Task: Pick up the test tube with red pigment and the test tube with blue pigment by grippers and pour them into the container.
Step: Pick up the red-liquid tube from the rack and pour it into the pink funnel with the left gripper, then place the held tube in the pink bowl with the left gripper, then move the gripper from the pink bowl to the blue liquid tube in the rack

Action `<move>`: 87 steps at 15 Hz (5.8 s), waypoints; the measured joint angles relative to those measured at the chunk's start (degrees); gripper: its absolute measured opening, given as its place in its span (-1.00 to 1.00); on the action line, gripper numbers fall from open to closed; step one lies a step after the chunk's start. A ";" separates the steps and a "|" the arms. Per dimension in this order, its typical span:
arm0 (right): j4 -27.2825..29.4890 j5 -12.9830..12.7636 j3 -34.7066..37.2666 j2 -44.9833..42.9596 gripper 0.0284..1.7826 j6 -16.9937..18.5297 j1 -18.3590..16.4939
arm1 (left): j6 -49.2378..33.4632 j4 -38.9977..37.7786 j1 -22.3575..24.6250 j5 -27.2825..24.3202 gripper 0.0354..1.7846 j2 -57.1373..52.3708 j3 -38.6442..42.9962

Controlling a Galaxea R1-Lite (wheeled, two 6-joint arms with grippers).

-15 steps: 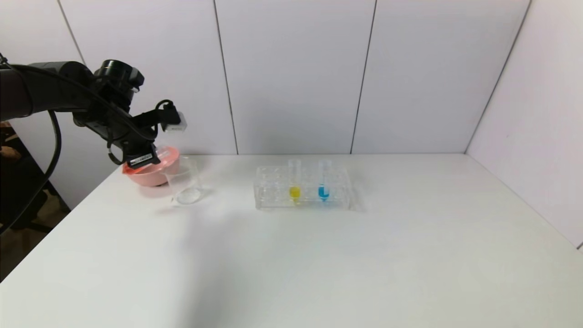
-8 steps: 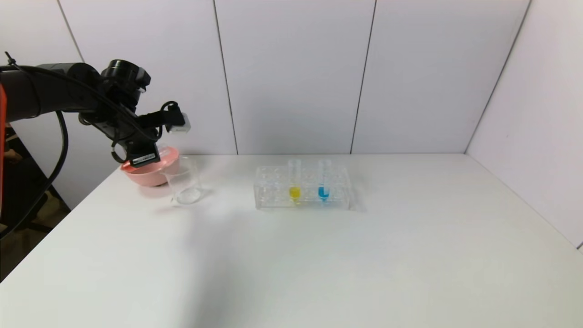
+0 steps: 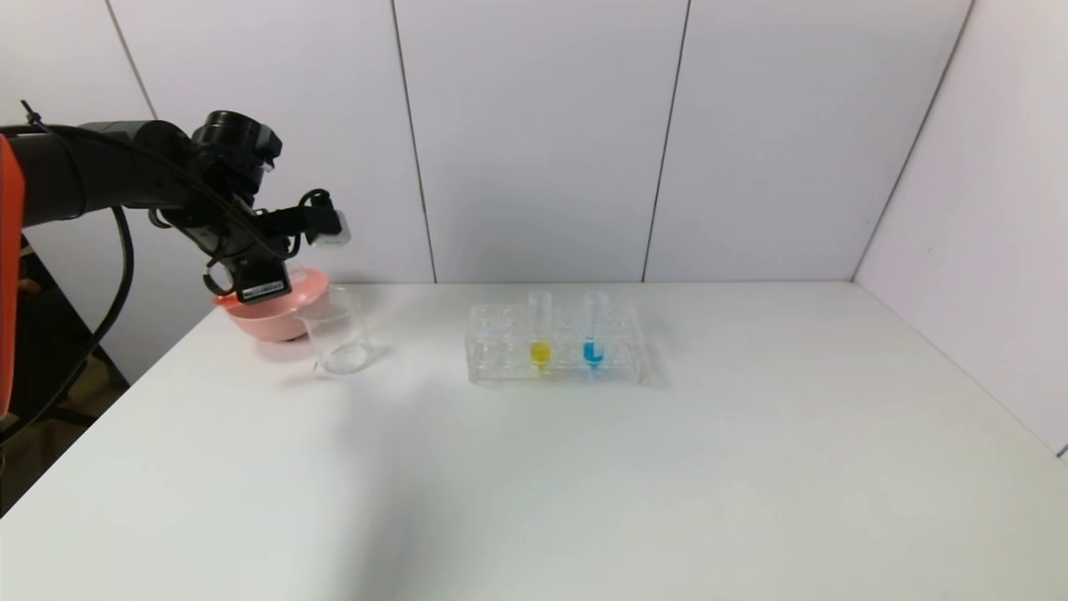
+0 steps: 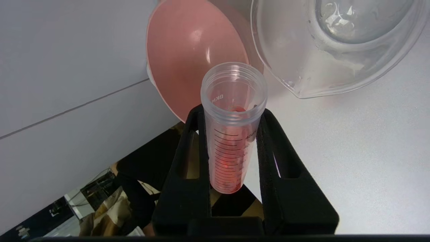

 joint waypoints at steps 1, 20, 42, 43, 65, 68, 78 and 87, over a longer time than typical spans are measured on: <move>0.00 0.00 0.00 0.00 0.99 0.00 0.00 | 0.11 0.00 -0.39 1.27 -0.55 0.09 0.02; 0.00 0.00 0.00 0.00 0.99 0.00 0.00 | 5.56 0.84 -5.86 19.32 -0.55 1.99 0.11; 0.00 0.00 0.00 0.00 0.99 0.00 0.00 | -10.57 -0.33 1.35 -18.15 -0.55 -4.51 3.13; 0.00 0.00 0.00 0.00 0.99 0.00 0.00 | -14.20 -1.32 2.91 -25.70 -0.55 -5.47 3.91; 0.00 0.00 0.00 0.00 0.99 0.00 0.00 | -62.07 -97.09 10.11 -14.26 -0.55 -8.81 53.80; 0.00 0.00 0.00 0.00 0.99 -0.02 0.00 | -65.65 -94.03 10.61 -14.62 -0.55 -4.10 49.92; 0.00 0.00 0.00 0.00 0.99 -0.02 0.00 | -66.61 -94.14 10.08 -15.27 0.06 -1.38 49.86; 0.00 0.00 0.00 0.00 0.99 0.00 0.00 | -66.67 -93.70 5.19 -13.15 0.98 -9.25 58.45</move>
